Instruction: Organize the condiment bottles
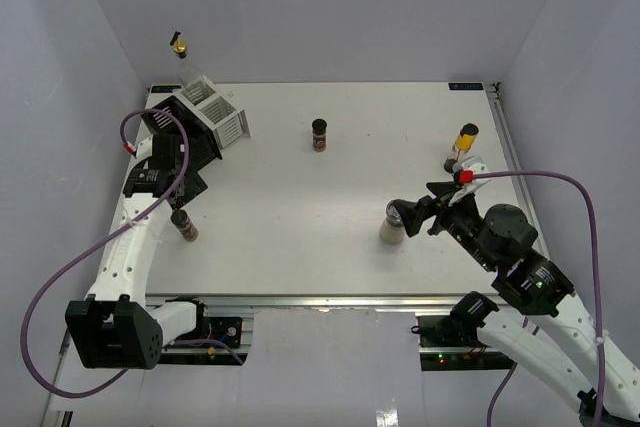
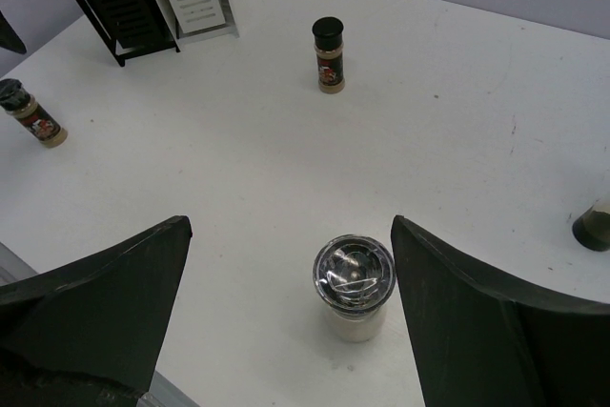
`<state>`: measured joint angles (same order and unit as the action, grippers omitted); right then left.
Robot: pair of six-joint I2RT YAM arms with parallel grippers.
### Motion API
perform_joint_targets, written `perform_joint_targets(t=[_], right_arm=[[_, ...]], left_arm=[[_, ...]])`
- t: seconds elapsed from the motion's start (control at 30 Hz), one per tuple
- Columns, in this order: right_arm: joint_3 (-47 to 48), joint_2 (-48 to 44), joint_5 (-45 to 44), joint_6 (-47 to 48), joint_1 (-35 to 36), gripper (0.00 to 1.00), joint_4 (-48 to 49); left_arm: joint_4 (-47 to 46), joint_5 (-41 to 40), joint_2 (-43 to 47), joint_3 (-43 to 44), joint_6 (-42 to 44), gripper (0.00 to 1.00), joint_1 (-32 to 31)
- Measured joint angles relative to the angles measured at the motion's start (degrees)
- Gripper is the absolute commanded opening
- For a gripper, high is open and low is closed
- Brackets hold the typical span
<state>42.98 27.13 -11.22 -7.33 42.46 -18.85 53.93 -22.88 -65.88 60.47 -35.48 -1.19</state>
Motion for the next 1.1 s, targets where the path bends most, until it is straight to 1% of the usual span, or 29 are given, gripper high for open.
perform_joint_targets(t=[0.03,0.4,0.63,0.87,0.97,1.1], right_arm=[[-0.23,-0.33,0.00,0.00,0.00,0.92,-0.01],[-0.83,-0.80,0.02,-0.01,0.00,0.92,-0.54],[-0.83,-0.78,0.02,0.00,0.04,0.92,-0.55],[-0.83,-0.78,0.02,0.00,0.07,0.92,-0.59],[-0.83,-0.80,-0.02,0.00,0.07,0.92,-0.63],[-0.83,-0.80,-0.22,0.00,0.25,0.92,-0.65]], left_arm=[[0.31,0.05,0.00,-0.59,-0.56,0.79,0.01],[3.52,-1.41,-1.19,-3.43,-7.04,0.78,0.68],[3.77,-1.41,-3.12,-5.48,-8.73,0.79,1.03],[2.50,-1.79,-5.63,-6.20,-9.21,0.78,4.07],[0.92,-1.73,-7.20,-6.64,-8.81,0.76,4.85],[-0.88,-1.66,-8.68,-6.81,-8.29,0.69,5.16]])
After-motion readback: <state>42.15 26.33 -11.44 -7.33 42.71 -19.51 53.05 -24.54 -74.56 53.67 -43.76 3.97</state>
